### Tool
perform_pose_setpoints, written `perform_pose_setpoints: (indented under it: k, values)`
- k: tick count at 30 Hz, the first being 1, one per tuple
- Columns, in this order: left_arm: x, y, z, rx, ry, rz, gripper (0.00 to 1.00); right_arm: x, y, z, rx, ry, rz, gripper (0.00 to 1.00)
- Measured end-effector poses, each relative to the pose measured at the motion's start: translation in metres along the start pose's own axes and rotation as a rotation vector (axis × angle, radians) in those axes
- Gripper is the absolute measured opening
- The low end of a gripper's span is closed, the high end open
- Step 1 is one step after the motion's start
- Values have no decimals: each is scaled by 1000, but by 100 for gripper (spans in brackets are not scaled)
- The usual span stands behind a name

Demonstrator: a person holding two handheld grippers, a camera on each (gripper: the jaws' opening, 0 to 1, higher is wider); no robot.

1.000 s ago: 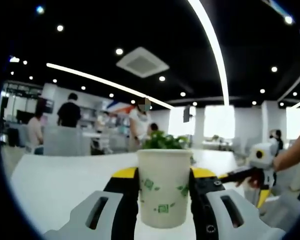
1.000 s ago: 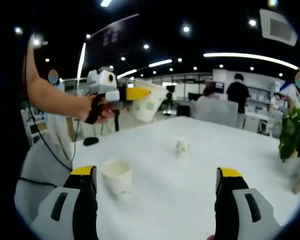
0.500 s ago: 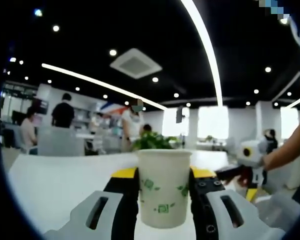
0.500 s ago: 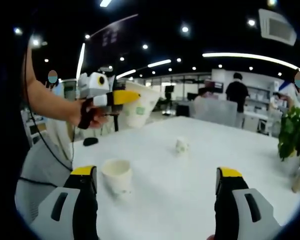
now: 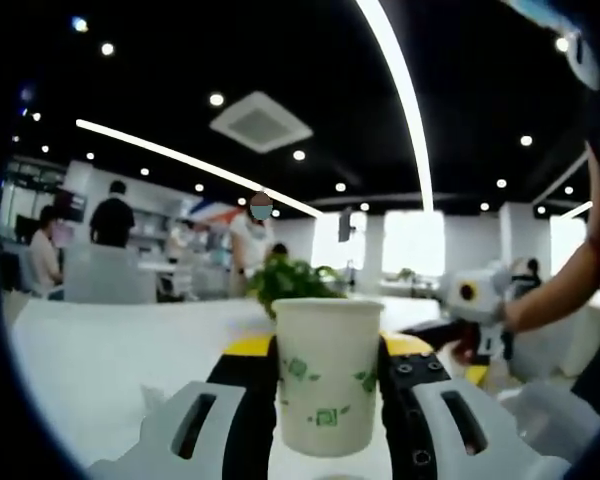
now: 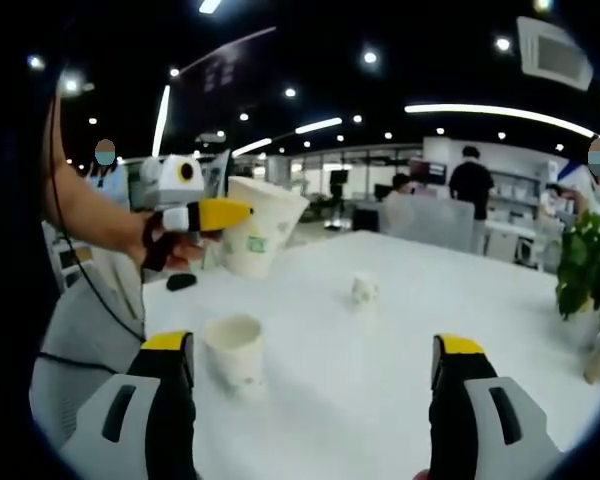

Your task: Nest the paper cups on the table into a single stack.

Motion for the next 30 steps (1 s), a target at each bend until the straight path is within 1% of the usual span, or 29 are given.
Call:
perform_pose_setpoints:
  k: [6,12,15,19,26,30]
  values:
    - [8,-3,-3,5,-21,1,37,0,0,0,2,2,1,97]
    - [20,-6,-10,-11,-21,-11,38,-1,1,-2,2,5,3,97]
    - [23,-8,-9,-1,-31,-11,38,-2,1,-3,1,8,2,97]
    - [25,-10,-9,11,-40,-7,38,-3,1,-3,-2,9,3,97]
    - [23,-14,-13,12,-53,9,38,-2,2,-5,-7,9,6,97]
    - [22,-13,-16,8,-45,18,38,-3,3,-4,-7,9,7,97]
Point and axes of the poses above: the point that each gripper's makers call its tool centre point, and the gripper's own axes: y roughly forward along the fingers, x roughly to its right, z roughly out of its top, the point moved 9 cm from there along -y, roughly backward along the fingers
